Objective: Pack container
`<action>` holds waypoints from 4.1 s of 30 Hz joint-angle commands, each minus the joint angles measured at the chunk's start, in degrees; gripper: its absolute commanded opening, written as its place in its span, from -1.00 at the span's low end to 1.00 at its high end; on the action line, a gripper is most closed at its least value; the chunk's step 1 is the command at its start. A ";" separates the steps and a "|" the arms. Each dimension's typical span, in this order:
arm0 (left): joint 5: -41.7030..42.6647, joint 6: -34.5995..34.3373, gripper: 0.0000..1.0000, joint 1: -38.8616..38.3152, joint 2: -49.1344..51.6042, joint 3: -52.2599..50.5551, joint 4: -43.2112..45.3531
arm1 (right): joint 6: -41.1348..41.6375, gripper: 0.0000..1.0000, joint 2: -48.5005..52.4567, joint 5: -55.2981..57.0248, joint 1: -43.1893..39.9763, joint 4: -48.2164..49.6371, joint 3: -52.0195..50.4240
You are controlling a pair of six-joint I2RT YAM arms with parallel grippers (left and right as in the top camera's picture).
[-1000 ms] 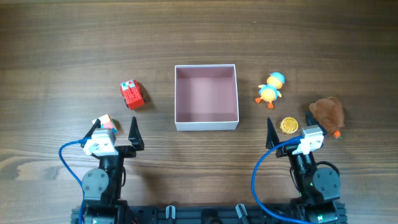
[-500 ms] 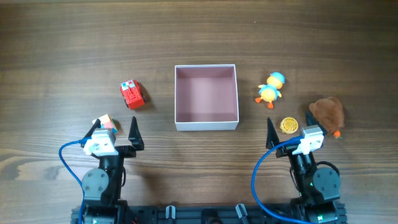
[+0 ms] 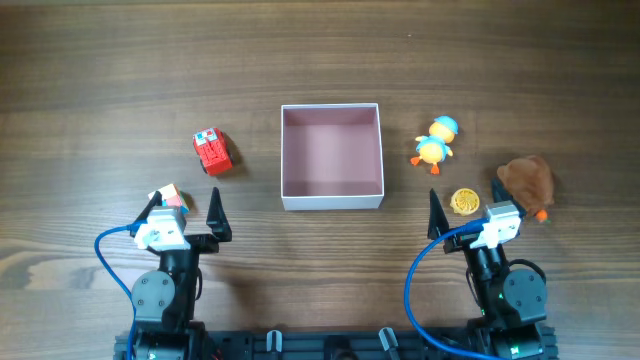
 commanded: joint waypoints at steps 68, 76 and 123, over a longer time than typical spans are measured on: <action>2.89 -20.15 1.00 1.25 107.95 76.32 -46.99 | 10.78 1.00 84.96 -0.87 -6.40 -67.41 83.52; 2.86 -20.15 1.00 1.25 109.74 76.35 -45.00 | 10.73 0.99 84.96 -0.85 -6.40 -67.67 83.52; -1.64 -18.25 -0.92 -22.97 91.84 84.91 -47.04 | 12.68 0.99 84.61 0.59 -8.81 -66.97 83.54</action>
